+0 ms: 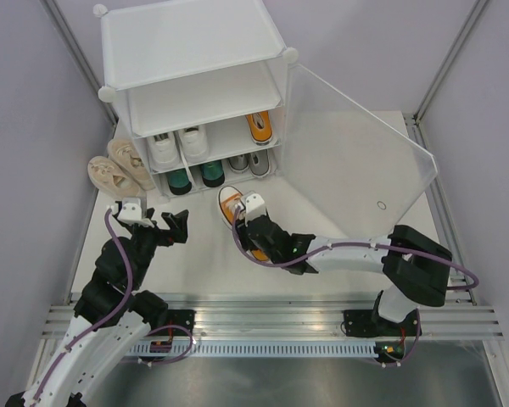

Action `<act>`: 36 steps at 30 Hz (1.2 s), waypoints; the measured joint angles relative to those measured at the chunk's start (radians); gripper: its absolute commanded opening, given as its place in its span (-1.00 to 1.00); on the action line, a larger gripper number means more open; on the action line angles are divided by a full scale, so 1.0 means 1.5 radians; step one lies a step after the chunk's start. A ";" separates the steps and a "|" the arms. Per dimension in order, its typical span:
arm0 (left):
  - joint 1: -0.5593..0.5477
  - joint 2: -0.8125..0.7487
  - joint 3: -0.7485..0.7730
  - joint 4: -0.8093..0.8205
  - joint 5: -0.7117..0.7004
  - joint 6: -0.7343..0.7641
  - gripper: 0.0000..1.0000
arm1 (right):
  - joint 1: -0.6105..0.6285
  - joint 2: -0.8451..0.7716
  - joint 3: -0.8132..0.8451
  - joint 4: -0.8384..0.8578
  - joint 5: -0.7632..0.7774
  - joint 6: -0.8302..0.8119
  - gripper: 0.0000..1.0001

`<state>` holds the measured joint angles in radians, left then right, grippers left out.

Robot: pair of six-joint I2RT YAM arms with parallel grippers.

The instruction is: Place and organize the shoes in the shoe cabinet

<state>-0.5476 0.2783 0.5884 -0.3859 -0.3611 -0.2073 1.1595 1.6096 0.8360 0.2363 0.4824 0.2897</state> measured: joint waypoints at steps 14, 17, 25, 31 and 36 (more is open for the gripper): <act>0.000 0.000 0.000 0.000 0.000 0.000 0.99 | -0.172 0.149 0.335 -0.061 0.006 -0.056 -0.99; 0.000 0.000 0.000 0.000 0.001 0.000 0.99 | -0.194 0.198 0.403 -0.076 0.007 -0.072 -0.99; 0.000 0.000 0.000 0.000 0.001 0.000 0.99 | -0.222 0.296 0.542 -0.102 0.002 -0.092 -0.99; 0.000 0.000 0.000 0.000 0.001 0.000 0.99 | -0.227 0.337 0.612 -0.102 0.003 -0.100 -0.93; 0.000 0.001 0.000 0.000 0.001 0.000 0.99 | -0.231 0.357 0.630 -0.100 0.003 -0.102 -0.52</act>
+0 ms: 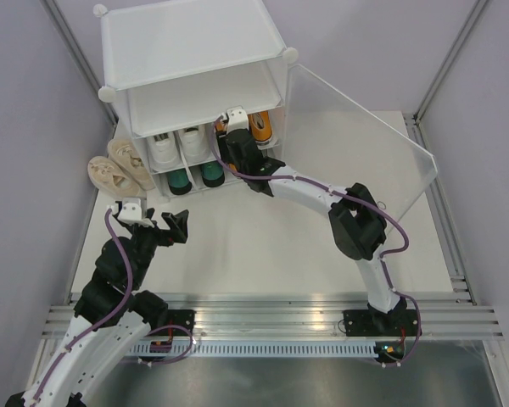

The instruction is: Place and organize the shoes in the shoe cabinet

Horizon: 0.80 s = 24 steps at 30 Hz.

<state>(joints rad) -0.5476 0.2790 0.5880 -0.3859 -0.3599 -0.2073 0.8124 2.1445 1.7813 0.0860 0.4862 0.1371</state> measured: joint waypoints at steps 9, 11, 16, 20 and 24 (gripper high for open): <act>0.000 0.000 0.000 0.000 0.000 0.000 0.99 | -0.008 0.007 0.000 0.007 -0.010 0.005 0.61; 0.000 0.000 0.000 0.000 0.000 0.000 0.99 | -0.010 0.008 0.002 0.016 -0.009 0.003 0.70; 0.000 0.002 -0.001 0.000 0.000 0.000 0.99 | -0.019 0.007 0.015 0.048 -0.009 0.003 0.78; 0.000 0.002 -0.001 0.000 0.000 0.000 0.99 | -0.022 0.007 0.015 0.048 -0.010 0.003 0.79; 0.000 0.002 -0.001 0.000 -0.001 0.000 0.99 | -0.022 0.005 0.013 0.048 -0.011 0.004 0.79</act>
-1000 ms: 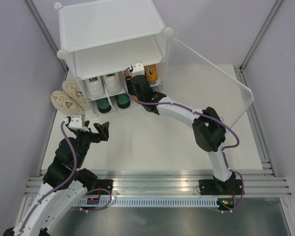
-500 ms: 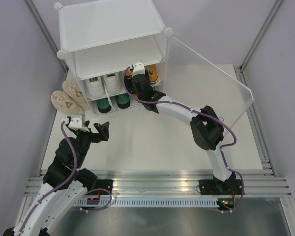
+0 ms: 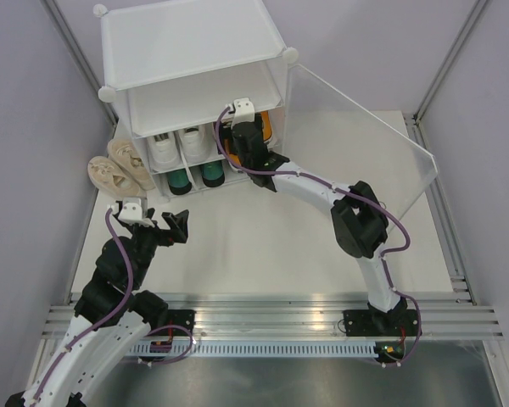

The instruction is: Place and organize the shoes in the shoe cabinet

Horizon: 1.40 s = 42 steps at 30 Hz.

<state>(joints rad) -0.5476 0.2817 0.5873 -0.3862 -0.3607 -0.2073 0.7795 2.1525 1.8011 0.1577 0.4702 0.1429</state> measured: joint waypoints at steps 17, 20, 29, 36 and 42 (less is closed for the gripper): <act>0.000 0.003 0.000 0.000 0.000 0.000 0.99 | 0.001 -0.096 -0.084 0.007 -0.025 0.030 0.77; 0.000 0.003 0.000 0.000 0.000 0.000 0.99 | 0.001 -0.108 -0.089 0.007 -0.034 0.033 0.75; 0.000 0.004 0.000 0.000 0.000 0.000 0.99 | 0.001 -0.188 -0.187 0.003 -0.091 0.054 0.75; 0.000 0.005 0.000 0.000 0.001 0.000 0.99 | 0.001 -0.244 -0.242 0.000 -0.164 0.070 0.77; 0.000 0.006 0.000 0.000 0.001 0.000 0.99 | 0.007 -0.269 -0.291 0.002 -0.191 0.077 0.76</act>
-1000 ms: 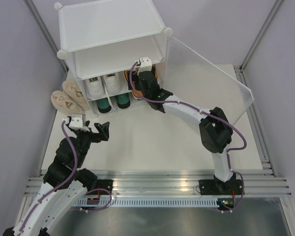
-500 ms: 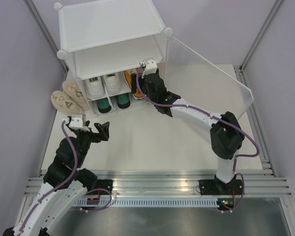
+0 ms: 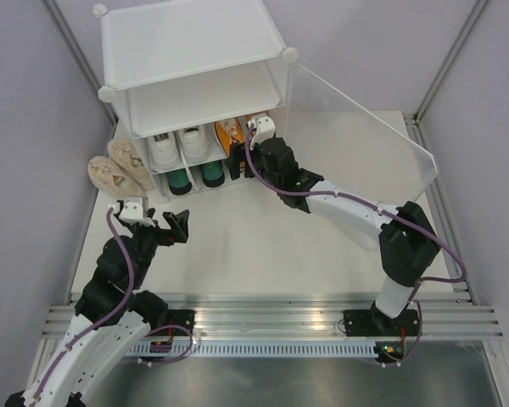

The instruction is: Place and organize the shoes in the shoe cabinet

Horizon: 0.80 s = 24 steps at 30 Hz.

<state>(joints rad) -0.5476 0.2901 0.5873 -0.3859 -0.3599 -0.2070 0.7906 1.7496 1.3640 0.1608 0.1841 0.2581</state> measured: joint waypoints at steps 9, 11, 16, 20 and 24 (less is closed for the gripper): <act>0.000 0.007 0.000 0.000 0.001 0.000 0.99 | 0.016 0.002 -0.035 0.004 0.006 -0.005 0.77; 0.000 0.009 0.000 0.000 0.001 0.000 0.99 | 0.017 0.007 -0.035 0.006 0.014 -0.006 0.76; 0.000 0.010 0.000 0.000 0.002 0.000 0.99 | 0.017 0.037 -0.032 0.006 0.046 -0.008 0.77; 0.000 0.010 0.000 0.000 0.002 0.000 0.99 | 0.017 0.054 -0.032 0.000 0.075 -0.008 0.77; 0.000 0.011 0.000 0.000 0.002 0.000 0.99 | 0.017 0.056 -0.031 0.003 0.085 -0.012 0.59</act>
<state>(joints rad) -0.5476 0.3061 0.5873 -0.3859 -0.3573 -0.2070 0.8162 1.8343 1.3170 0.1646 0.3119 0.2398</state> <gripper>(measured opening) 0.994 0.853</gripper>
